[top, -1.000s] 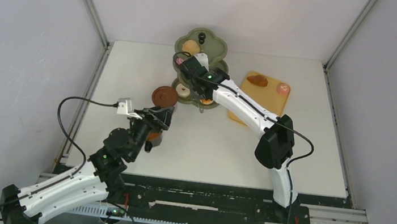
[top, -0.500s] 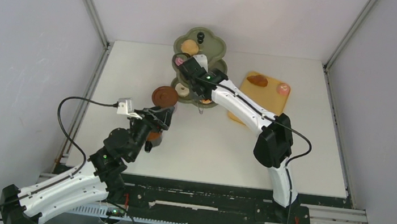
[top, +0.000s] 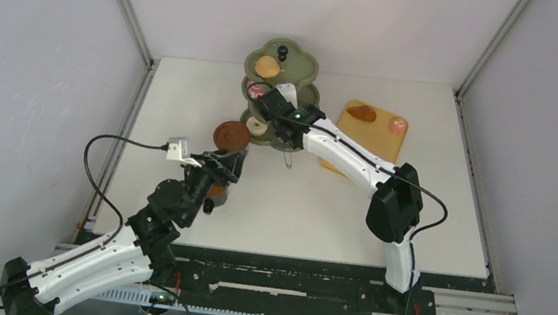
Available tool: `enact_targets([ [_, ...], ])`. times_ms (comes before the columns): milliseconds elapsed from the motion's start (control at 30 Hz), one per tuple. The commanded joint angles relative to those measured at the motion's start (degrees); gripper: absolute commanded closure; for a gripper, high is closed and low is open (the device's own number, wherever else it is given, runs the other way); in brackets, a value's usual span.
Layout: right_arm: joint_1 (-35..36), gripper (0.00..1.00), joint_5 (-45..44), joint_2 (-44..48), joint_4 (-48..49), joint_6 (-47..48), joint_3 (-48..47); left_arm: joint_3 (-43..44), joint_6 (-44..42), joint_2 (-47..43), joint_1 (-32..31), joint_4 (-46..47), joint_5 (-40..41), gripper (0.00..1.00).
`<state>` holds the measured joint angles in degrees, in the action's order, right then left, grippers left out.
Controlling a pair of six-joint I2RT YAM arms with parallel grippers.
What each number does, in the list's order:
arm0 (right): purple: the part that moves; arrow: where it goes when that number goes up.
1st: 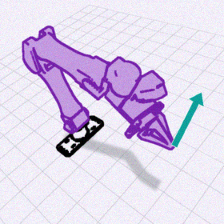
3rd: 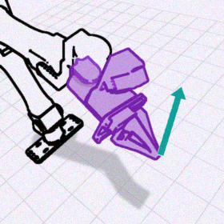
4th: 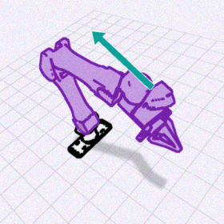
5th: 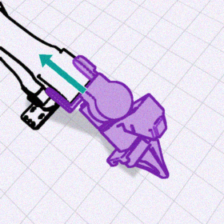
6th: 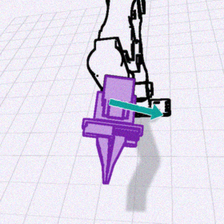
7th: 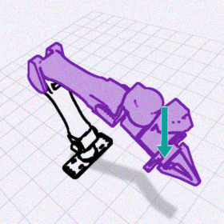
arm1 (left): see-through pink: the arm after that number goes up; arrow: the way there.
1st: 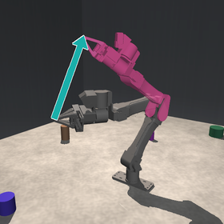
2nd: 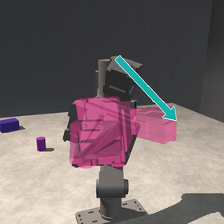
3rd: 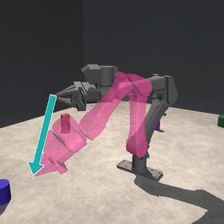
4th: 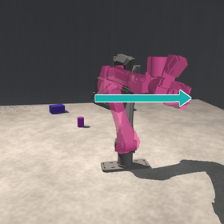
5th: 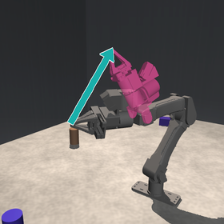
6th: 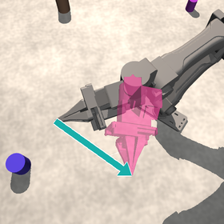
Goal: Serve the afternoon tea
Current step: Place the desert on the desert table.
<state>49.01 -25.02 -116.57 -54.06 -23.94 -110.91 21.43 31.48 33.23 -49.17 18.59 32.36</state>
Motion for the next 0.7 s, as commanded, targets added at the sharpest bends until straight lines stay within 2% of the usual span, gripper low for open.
enact_targets([
  [0,0.25,0.78,-1.88,5.07,2.17,-0.39,0.02,1.51,-0.24,0.33,-0.32,2.32,-0.87,0.30],
  [400,0.78,0.76,0.58,4.27,0.89,-0.67,0.50,1.24,0.41,0.41,-0.32,2.42,-1.07,0.30],
  [667,1.17,0.65,0.94,3.81,0.61,-0.62,0.51,1.26,0.29,0.26,-0.32,2.35,-1.25,0.29],
])
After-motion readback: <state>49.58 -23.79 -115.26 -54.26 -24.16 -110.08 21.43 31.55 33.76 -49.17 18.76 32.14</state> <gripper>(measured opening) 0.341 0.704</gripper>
